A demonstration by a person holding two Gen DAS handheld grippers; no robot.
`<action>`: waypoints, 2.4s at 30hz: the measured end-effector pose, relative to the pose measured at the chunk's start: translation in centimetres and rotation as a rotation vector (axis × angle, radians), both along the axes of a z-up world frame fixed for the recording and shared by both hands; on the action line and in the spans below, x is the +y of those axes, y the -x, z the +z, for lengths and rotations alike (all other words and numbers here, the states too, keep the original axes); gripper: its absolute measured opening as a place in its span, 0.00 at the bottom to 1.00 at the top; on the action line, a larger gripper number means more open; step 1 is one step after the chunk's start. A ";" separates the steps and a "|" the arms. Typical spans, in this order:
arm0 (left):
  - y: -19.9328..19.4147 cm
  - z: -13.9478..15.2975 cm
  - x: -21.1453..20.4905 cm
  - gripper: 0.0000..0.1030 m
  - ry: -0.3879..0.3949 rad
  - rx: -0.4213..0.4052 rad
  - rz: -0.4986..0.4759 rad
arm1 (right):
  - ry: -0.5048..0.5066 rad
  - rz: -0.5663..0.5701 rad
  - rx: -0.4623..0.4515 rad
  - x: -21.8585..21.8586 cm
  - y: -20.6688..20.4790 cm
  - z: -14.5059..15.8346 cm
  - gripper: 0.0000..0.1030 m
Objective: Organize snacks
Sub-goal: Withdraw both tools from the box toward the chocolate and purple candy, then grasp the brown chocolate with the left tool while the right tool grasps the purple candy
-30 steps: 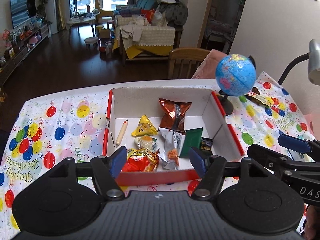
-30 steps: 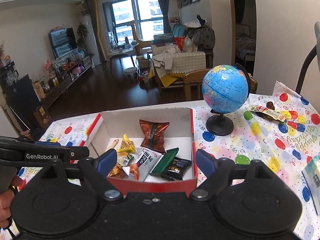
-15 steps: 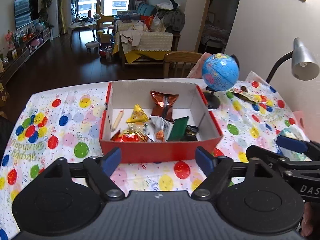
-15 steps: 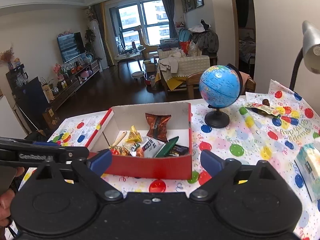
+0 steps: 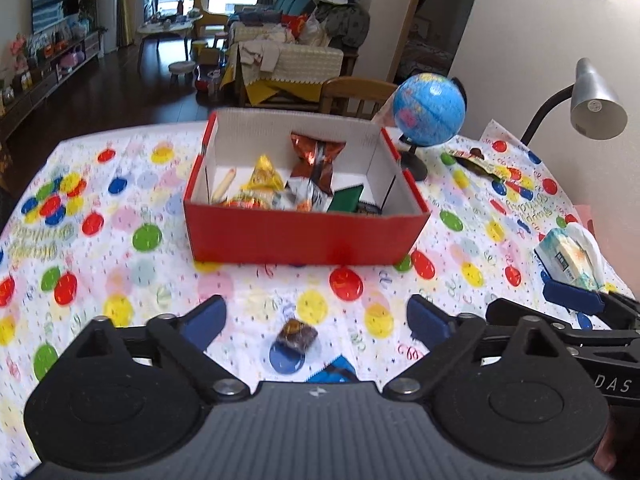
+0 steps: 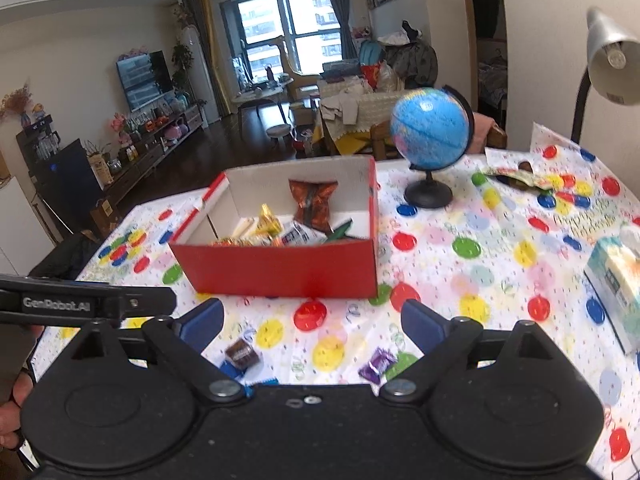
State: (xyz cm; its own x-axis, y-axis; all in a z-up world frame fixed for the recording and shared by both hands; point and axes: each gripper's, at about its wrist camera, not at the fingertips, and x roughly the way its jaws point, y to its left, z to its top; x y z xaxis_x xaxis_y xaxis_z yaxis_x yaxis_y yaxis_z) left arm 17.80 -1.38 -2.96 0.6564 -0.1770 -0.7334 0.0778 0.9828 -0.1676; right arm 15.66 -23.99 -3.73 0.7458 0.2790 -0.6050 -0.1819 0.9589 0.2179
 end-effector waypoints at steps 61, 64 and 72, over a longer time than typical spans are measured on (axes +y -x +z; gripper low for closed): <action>-8.2 -13.7 -1.0 0.36 -0.128 0.238 -0.099 | 0.160 -0.267 0.295 1.4 -7.8 -14.0 0.22; -8.2 -13.5 -0.9 0.36 -0.132 0.245 -0.080 | 0.152 -0.268 0.293 1.1 -7.5 -13.8 0.21; -7.4 -12.0 -0.4 0.36 -0.123 0.248 -0.038 | 0.086 -0.234 0.274 0.6 -5.5 -11.7 0.21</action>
State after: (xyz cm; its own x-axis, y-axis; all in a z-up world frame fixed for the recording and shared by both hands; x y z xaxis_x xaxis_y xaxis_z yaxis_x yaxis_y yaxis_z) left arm 25.17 -1.82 -14.96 0.4483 -0.0982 -0.8885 0.0869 0.9940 -0.0660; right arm 21.19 -23.43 -15.46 0.5905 0.0589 -0.8049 0.0987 0.9846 0.1445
